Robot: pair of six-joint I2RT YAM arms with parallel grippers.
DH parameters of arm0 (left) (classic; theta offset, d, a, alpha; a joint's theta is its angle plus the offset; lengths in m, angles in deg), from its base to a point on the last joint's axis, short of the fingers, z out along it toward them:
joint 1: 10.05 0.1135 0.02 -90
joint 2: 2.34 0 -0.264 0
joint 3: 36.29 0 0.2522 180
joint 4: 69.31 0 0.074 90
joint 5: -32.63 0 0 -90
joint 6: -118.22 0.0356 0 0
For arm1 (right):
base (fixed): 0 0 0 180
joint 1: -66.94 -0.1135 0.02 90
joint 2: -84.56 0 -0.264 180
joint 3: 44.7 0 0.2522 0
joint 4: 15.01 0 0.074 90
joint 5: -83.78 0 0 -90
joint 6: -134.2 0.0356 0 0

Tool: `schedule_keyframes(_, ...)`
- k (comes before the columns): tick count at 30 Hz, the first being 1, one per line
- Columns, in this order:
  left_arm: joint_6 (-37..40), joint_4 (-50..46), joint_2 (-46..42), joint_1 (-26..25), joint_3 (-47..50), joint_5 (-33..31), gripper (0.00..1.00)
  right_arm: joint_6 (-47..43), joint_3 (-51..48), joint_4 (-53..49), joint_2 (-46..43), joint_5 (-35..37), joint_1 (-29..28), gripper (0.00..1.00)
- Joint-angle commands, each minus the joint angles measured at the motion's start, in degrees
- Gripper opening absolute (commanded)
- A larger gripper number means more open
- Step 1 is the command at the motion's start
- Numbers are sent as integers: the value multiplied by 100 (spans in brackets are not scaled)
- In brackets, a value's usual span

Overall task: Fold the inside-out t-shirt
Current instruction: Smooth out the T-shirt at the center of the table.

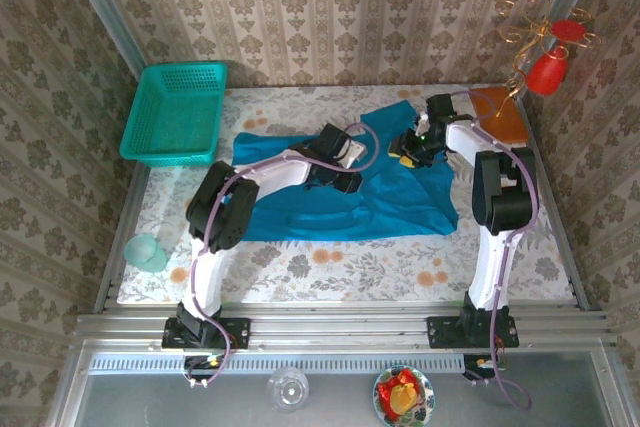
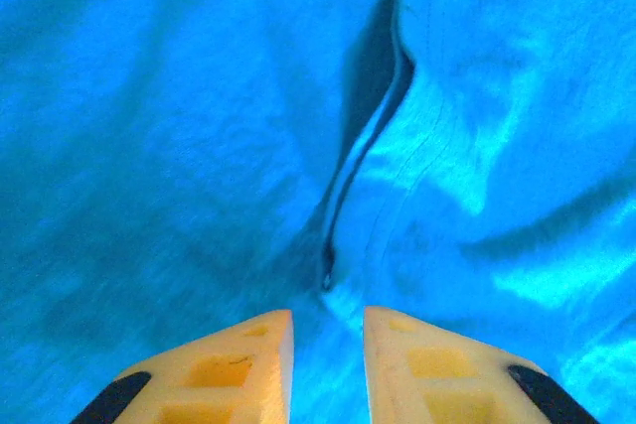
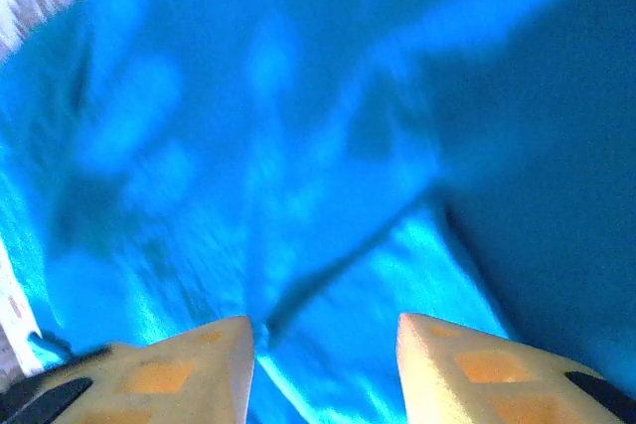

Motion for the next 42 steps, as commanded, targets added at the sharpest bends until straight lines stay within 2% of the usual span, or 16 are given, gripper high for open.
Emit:
schedule_keyframes(1,-115,20,-736,235,395,6,25,-195,170,-614,-111,239,183,42)
schedule_keyframes(7,-258,-261,-1462,718,1420,190,28,-1201,-648,-1577,-943,921,361,43)
schedule_keyframes(11,-361,-656,-1769,1078,1889,79,27,-1636,-1286,-1769,-1300,1297,398,42)
schedule_keyframes(18,-480,-888,-1996,1745,2501,79,28,-1571,-1826,-1642,-1319,1778,398,40)
schedule_keyframes(27,-647,-1197,-1834,1833,2541,-493,23,-1529,-2032,-1576,-1354,2018,398,36)
schedule_keyframes(30,-704,-1290,-1776,1843,2503,-592,21,-1521,-2094,-1578,-1428,1983,397,30)
schedule_keyframes(36,-897,-1507,-1654,1843,2399,-994,17,-1431,-2101,-1586,-1569,2076,407,2)
schedule_keyframes(42,-934,-1565,-1586,1845,2441,-1201,17,-1273,-2115,-1488,-1719,2612,467,0)
